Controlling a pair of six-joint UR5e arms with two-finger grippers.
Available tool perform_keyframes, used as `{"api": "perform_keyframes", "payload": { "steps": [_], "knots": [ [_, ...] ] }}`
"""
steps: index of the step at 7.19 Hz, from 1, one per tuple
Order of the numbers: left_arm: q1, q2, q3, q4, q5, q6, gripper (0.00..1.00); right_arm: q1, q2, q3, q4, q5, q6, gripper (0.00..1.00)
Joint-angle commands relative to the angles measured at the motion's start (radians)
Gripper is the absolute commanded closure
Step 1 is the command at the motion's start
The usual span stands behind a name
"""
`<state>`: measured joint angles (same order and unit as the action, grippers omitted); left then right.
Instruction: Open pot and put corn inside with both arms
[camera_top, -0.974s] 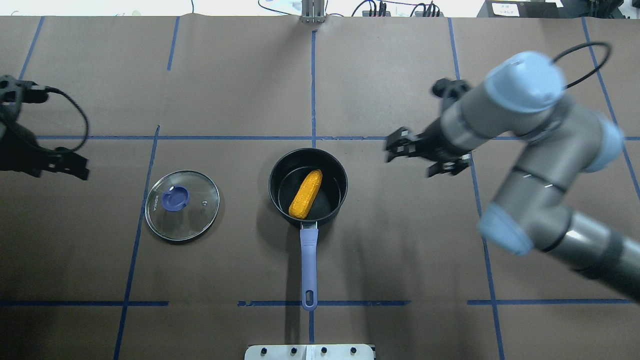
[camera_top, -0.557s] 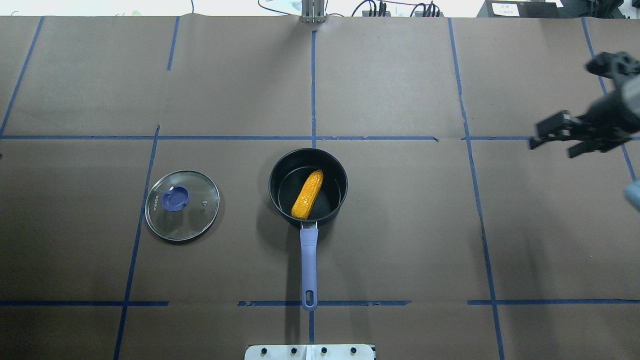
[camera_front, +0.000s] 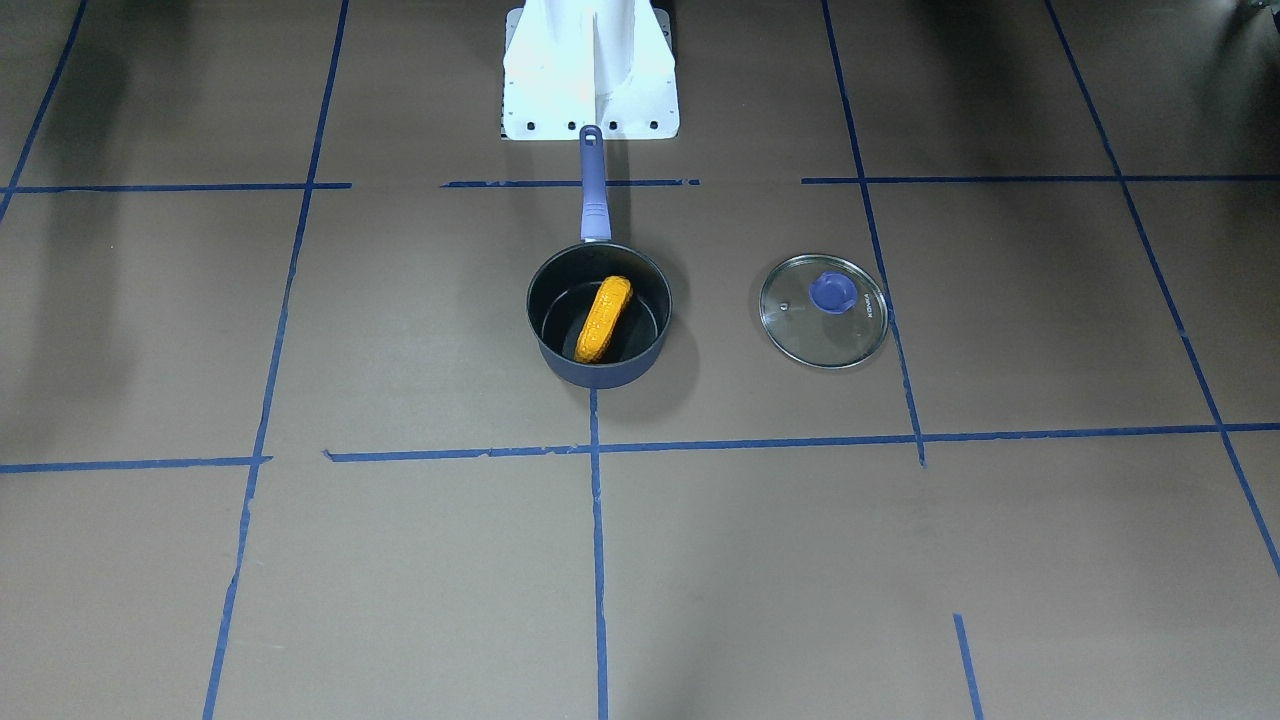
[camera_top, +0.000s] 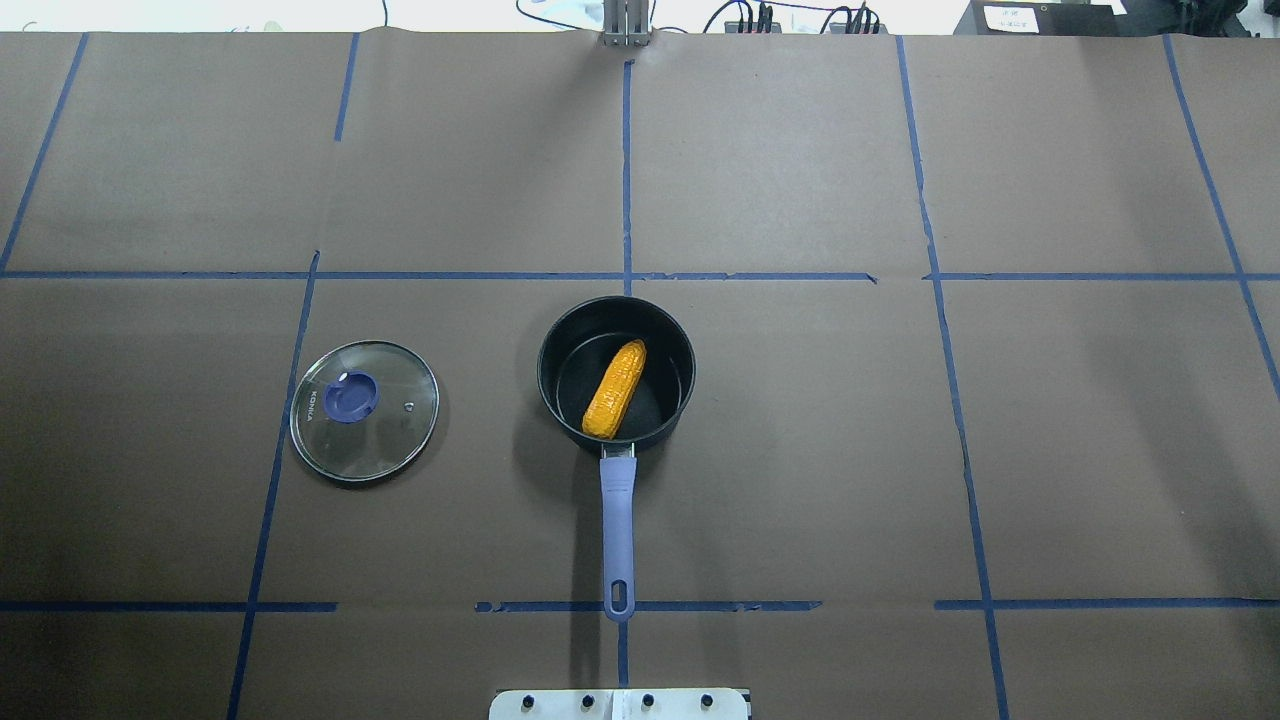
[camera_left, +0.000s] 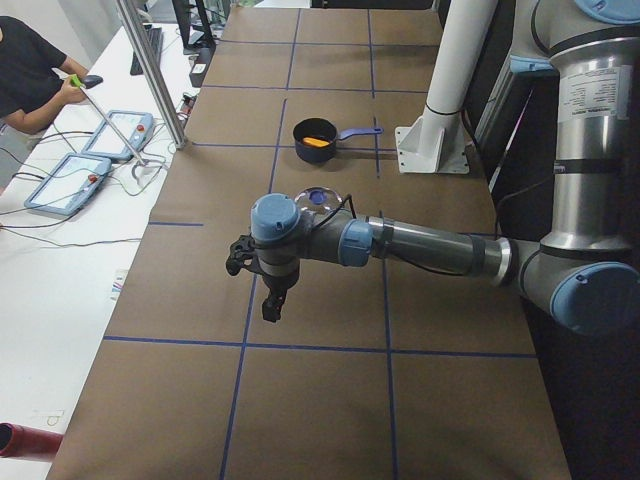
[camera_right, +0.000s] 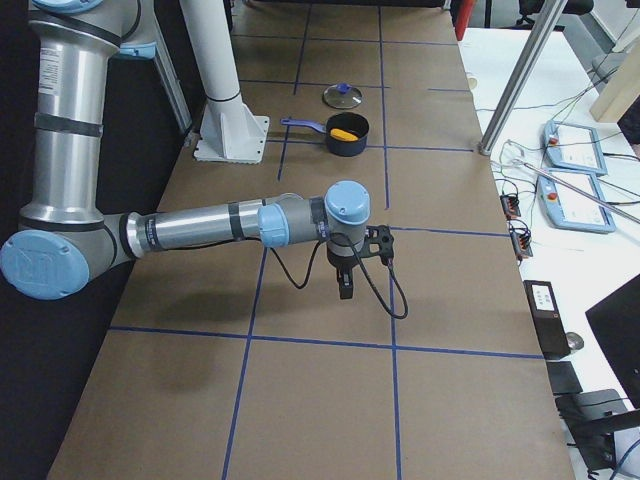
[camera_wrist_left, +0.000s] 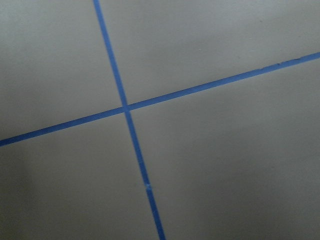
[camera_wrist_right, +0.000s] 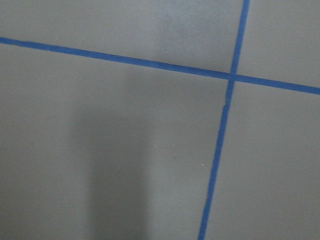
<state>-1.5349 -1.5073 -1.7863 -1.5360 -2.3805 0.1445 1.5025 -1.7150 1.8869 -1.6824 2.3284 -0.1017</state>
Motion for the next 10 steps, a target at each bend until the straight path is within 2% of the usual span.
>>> {"api": "perform_keyframes", "payload": {
  "steps": [1, 3, 4, 6, 10],
  "knots": [
    [-0.007, -0.005, 0.034, -0.001, -0.034, -0.052, 0.00, 0.039, -0.015, -0.018, -0.076, -0.024, -0.122, 0.00],
    [-0.007, -0.004, 0.050, -0.004, -0.034, -0.071, 0.00, 0.039, -0.017, -0.080, -0.062, -0.026, -0.150, 0.00],
    [-0.005, -0.005, 0.077, -0.015, -0.034, -0.075, 0.00, 0.039, -0.015, -0.078, -0.056, -0.024, -0.150, 0.00],
    [-0.007, 0.005, 0.061, -0.015, -0.036, -0.165, 0.00, 0.038, -0.012, -0.077, -0.056, -0.018, -0.147, 0.00],
    [-0.007, 0.010, 0.053, -0.018, -0.032, -0.161, 0.00, 0.038, -0.009, -0.077, -0.054, 0.015, -0.153, 0.00]
  ]
}}
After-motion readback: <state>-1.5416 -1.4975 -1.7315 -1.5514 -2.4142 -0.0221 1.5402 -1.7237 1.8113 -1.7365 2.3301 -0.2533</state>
